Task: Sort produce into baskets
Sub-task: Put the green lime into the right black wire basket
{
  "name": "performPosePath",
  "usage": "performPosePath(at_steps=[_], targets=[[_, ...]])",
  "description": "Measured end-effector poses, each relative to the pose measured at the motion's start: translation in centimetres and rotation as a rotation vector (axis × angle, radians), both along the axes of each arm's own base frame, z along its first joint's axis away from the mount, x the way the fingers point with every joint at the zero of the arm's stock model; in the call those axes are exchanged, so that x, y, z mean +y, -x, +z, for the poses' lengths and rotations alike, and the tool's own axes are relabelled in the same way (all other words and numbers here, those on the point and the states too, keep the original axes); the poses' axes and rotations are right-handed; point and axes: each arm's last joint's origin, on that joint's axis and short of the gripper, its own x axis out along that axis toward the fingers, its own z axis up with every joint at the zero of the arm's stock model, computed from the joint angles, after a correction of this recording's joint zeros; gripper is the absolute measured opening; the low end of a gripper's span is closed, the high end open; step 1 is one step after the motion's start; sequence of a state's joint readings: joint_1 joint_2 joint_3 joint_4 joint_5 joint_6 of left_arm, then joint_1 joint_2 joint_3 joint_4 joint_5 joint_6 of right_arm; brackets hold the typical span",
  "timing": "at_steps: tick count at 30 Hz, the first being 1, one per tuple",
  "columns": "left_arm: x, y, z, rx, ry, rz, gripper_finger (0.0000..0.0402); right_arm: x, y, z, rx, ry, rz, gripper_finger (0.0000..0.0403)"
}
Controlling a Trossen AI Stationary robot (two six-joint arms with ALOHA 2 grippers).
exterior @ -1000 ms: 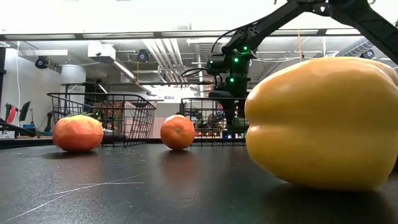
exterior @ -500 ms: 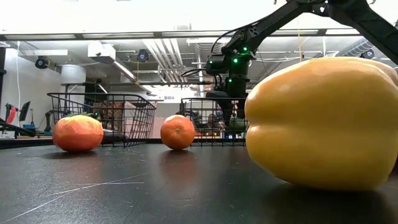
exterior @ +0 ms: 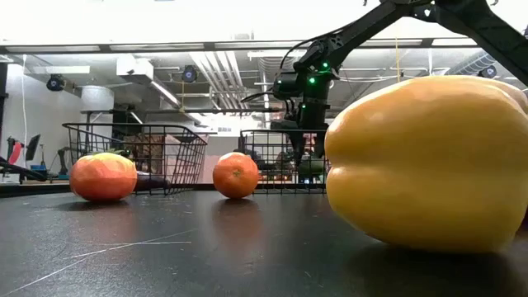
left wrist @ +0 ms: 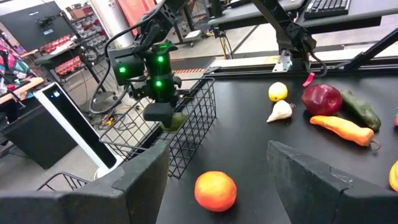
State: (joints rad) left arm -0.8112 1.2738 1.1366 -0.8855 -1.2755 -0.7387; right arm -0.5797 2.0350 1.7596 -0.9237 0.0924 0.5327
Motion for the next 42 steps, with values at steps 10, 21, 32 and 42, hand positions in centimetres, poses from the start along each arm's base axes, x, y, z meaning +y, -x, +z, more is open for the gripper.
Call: performPosePath(at_steps=[10,21,32,42], targets=[[0.2,0.2,-0.1,0.022,-0.023,0.000,0.0252,0.0,-0.4,-0.4,-0.048,-0.042,-0.068,0.0203],[0.2,0.2,-0.2,0.033,-0.033,0.001,0.0252,-0.3,-0.8,-2.9,-0.009,-0.084,-0.086,0.0203],[0.2,0.2,-0.2,0.034,-0.032,0.000,0.0252,-0.4,-0.8,-2.9,-0.002,-0.077,-0.053,0.0244],[0.2,0.2,-0.2,0.020,-0.002,0.005,0.0252,-0.1,-0.4,-0.7,-0.033,-0.042,-0.011,0.0313]])
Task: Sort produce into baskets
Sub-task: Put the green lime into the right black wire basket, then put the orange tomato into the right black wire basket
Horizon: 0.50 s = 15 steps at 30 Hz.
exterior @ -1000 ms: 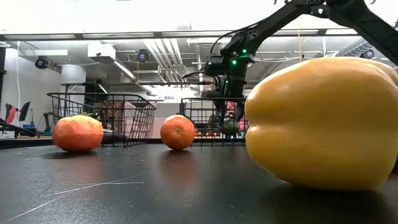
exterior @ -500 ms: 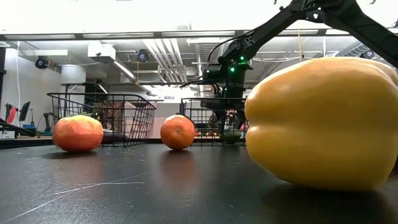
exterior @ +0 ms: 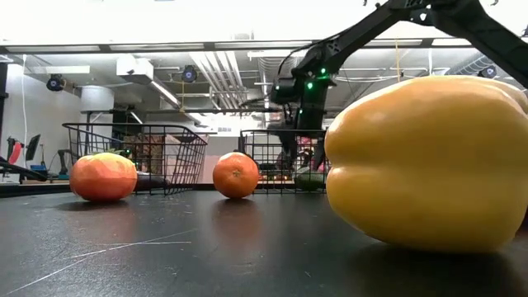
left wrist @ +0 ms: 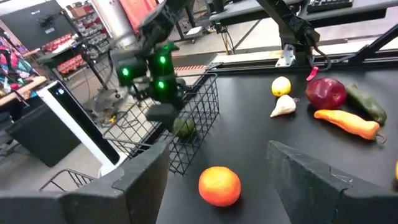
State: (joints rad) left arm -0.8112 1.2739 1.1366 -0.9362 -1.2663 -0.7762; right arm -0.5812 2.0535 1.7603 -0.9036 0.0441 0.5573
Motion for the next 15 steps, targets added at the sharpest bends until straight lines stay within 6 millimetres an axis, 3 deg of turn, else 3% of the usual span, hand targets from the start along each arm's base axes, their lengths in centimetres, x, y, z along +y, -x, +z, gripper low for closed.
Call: performPosePath(at_steps=[8,15], targets=[[0.2,-0.5,-0.2,0.021,0.147,-0.005,0.0252,1.6,1.9,6.9,-0.106,0.100,0.071,0.0329],[1.4,-1.8,0.0,0.114,0.302,-0.012,0.0252,7.1,3.8,13.6,-0.183,0.198,0.252,0.0321]])
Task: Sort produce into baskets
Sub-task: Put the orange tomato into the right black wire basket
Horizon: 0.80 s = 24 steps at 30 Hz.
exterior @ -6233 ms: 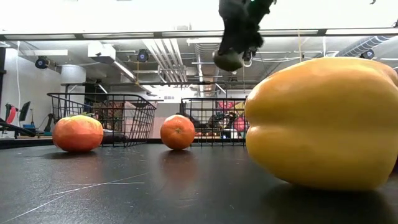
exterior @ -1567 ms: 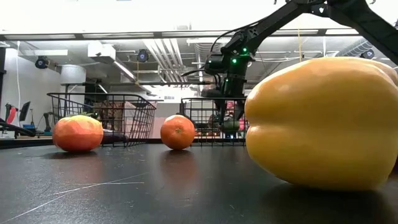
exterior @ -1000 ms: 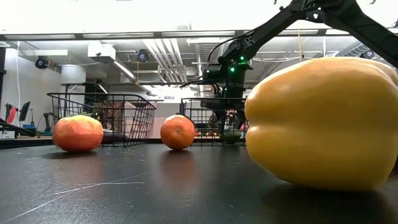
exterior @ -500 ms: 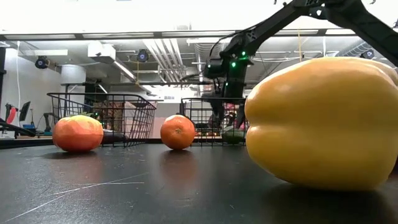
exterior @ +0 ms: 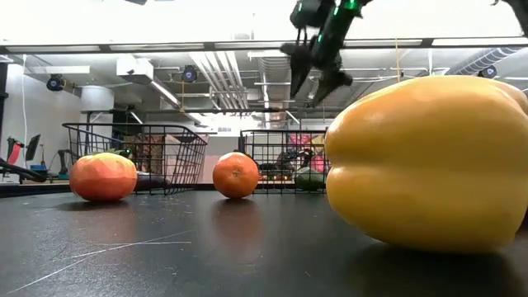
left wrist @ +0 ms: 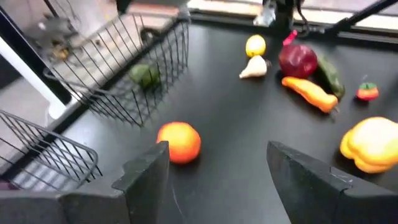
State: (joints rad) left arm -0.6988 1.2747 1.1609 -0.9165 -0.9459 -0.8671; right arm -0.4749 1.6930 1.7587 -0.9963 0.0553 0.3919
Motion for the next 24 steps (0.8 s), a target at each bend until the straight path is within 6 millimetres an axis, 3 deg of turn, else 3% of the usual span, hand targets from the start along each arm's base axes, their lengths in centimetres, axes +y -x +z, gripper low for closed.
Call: performPosePath(at_steps=[4,9,16,24], targets=[[0.3,-0.3,-0.1,0.047,0.050,-0.022,0.0252,3.9,0.9,2.6,-0.020,0.073,0.109,0.0321],[0.7,-0.7,-0.2,0.082,0.125,-0.022,0.0252,8.4,2.0,3.9,-0.005,0.148,0.272,0.0329],[0.7,-0.7,-0.9,0.189,0.055,-0.095,0.0252,13.3,3.2,1.7,-0.016,0.172,0.411,0.0329],[0.1,-1.4,-2.8,0.301,-0.017,-0.102,0.0252,16.7,4.6,-1.5,-0.189,0.244,0.447,0.0337]])
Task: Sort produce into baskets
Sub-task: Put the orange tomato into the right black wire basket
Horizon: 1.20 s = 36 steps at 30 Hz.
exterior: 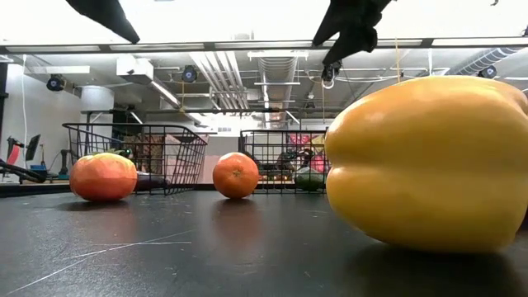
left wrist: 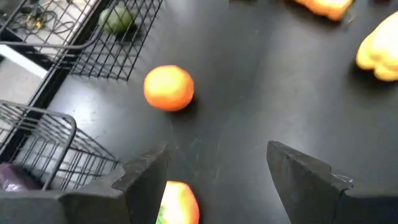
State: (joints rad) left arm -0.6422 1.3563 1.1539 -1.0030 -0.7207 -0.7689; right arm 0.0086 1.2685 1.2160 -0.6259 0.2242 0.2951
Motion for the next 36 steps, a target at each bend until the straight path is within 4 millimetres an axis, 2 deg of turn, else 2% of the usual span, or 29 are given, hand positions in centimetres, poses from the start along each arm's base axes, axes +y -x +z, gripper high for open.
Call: performPosePath(at_steps=[8,14,18,27,36], targets=[[0.1,-0.2,-0.9,0.025,-0.038,0.051,0.0274,1.3,0.2,-3.3,-0.086,-0.010,0.030,0.0343],[1.4,0.4,-1.7,0.088,-0.068,0.117,0.0302,1.5,0.2,-4.9,-0.105,-0.025,0.024,0.0345],[1.7,0.7,-3.8,0.121,-0.118,0.099,0.0312,1.5,0.1,-5.3,-0.139,-0.027,0.026,0.0345],[2.6,2.0,-8.0,0.128,-0.116,0.142,0.0313,1.5,0.1,-5.5,-0.138,-0.028,0.027,0.0347],[3.7,3.6,-10.4,0.088,-0.085,0.163,0.0314,1.5,0.1,-5.5,-0.139,-0.029,0.026,0.0350]])
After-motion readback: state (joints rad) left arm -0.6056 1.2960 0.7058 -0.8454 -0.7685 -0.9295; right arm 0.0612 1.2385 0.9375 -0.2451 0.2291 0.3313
